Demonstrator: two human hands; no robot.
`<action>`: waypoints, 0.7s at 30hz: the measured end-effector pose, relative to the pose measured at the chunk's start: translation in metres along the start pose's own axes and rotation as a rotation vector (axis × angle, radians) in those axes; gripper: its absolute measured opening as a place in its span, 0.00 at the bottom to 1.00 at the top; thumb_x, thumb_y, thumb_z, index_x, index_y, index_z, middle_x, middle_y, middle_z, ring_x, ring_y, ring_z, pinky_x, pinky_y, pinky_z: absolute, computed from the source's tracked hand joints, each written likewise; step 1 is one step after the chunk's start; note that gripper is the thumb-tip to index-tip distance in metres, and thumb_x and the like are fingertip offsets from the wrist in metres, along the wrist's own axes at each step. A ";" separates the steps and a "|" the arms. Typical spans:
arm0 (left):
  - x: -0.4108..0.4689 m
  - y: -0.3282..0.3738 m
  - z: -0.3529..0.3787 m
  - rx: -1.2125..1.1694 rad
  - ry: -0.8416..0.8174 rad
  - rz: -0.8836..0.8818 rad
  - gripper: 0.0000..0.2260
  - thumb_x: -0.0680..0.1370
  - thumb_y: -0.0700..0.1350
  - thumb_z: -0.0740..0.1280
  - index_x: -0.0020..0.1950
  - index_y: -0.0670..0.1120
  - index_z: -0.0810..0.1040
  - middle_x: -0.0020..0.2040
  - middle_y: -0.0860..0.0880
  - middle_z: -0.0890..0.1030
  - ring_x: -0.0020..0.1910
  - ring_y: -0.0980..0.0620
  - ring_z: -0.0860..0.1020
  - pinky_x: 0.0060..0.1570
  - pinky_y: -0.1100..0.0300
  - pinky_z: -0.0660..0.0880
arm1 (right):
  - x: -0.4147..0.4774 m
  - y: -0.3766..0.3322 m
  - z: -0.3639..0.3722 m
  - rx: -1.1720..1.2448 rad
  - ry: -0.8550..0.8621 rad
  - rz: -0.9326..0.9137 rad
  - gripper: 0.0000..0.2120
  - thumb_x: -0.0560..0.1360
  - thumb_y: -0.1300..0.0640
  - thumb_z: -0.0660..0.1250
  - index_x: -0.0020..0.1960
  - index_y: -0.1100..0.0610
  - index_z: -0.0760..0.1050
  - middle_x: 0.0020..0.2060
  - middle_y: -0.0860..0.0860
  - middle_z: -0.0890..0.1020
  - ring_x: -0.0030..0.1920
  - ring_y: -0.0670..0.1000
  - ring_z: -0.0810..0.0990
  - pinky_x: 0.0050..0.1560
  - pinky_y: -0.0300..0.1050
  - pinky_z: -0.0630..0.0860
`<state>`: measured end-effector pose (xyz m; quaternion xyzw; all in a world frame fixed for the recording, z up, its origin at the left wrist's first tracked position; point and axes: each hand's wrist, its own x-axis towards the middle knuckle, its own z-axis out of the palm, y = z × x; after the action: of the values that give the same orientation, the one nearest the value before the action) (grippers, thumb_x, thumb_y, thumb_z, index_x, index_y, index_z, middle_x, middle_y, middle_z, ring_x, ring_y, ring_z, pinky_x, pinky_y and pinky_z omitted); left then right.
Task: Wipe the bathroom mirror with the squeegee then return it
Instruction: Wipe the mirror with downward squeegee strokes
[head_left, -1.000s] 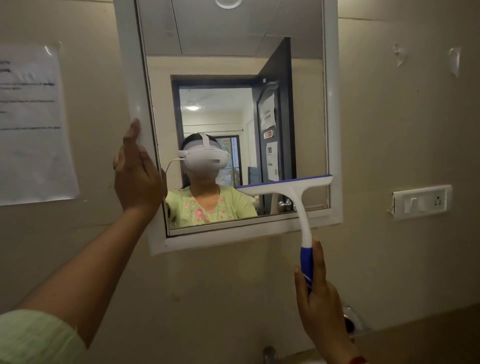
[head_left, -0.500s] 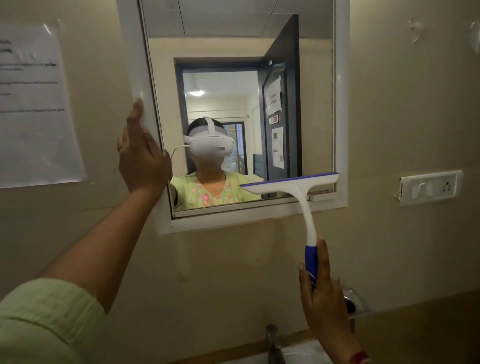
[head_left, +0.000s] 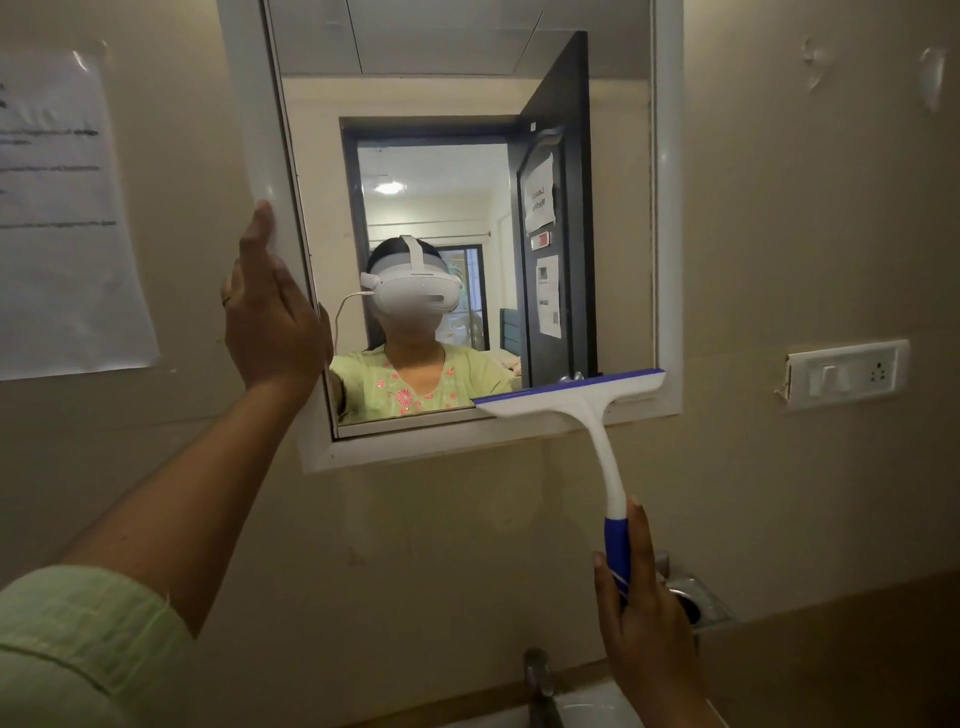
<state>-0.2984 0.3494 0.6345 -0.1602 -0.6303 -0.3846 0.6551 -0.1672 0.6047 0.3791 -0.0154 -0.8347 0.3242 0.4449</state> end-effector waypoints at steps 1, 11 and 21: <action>0.000 0.000 0.000 0.002 0.000 -0.003 0.18 0.82 0.45 0.50 0.72 0.53 0.62 0.67 0.51 0.72 0.61 0.46 0.72 0.54 0.61 0.66 | -0.002 0.001 -0.002 0.005 -0.012 0.009 0.28 0.76 0.52 0.61 0.69 0.37 0.50 0.36 0.44 0.72 0.27 0.38 0.73 0.22 0.25 0.66; -0.001 0.001 0.000 0.005 0.009 -0.015 0.19 0.82 0.44 0.50 0.72 0.52 0.62 0.67 0.50 0.73 0.59 0.47 0.73 0.51 0.65 0.64 | -0.005 -0.013 -0.015 0.046 0.006 0.036 0.35 0.74 0.49 0.58 0.72 0.36 0.42 0.32 0.36 0.68 0.25 0.36 0.74 0.24 0.20 0.65; 0.000 0.002 -0.002 -0.011 -0.004 -0.018 0.19 0.82 0.44 0.49 0.73 0.52 0.62 0.65 0.49 0.74 0.59 0.45 0.72 0.52 0.59 0.68 | -0.008 -0.031 -0.045 0.019 -0.086 -0.031 0.32 0.75 0.49 0.56 0.73 0.39 0.44 0.27 0.42 0.70 0.25 0.45 0.75 0.25 0.31 0.71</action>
<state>-0.2956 0.3496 0.6350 -0.1589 -0.6309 -0.3934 0.6495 -0.1204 0.6012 0.4078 0.0155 -0.8501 0.3256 0.4135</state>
